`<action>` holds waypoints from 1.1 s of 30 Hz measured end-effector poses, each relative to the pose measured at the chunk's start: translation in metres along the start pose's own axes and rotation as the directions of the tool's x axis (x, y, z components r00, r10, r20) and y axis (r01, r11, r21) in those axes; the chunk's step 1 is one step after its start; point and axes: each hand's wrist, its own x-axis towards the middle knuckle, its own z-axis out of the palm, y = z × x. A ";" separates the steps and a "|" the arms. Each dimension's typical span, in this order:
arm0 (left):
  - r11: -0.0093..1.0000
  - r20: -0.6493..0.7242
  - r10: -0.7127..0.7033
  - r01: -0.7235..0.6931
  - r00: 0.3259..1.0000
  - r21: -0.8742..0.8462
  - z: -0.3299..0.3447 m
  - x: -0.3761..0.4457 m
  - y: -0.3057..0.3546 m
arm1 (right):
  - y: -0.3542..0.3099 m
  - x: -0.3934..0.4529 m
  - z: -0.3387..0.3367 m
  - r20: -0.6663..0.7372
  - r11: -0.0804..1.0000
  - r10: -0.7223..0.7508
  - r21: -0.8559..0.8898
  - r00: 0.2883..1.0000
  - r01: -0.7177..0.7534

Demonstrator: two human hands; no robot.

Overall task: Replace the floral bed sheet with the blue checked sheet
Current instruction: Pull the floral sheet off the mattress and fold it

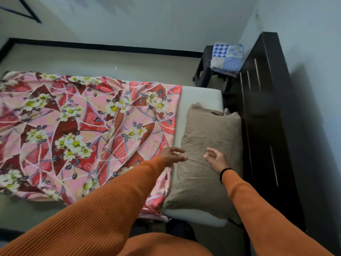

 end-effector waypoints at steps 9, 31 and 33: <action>0.984 -0.282 -0.012 -0.038 0.959 -0.172 -0.128 -0.072 -0.078 | -0.061 -0.017 0.126 0.237 0.988 -0.112 -0.080 0.965 0.134; 0.761 -0.421 -0.599 0.321 0.681 -0.564 -0.319 -0.126 -0.435 | -0.043 -0.100 0.509 0.602 0.742 -0.047 -0.514 0.797 0.431; 0.684 -0.397 -0.666 0.305 0.632 -0.662 -0.314 -0.115 -0.464 | -0.040 -0.088 0.543 0.690 0.625 -0.025 -0.554 0.723 0.550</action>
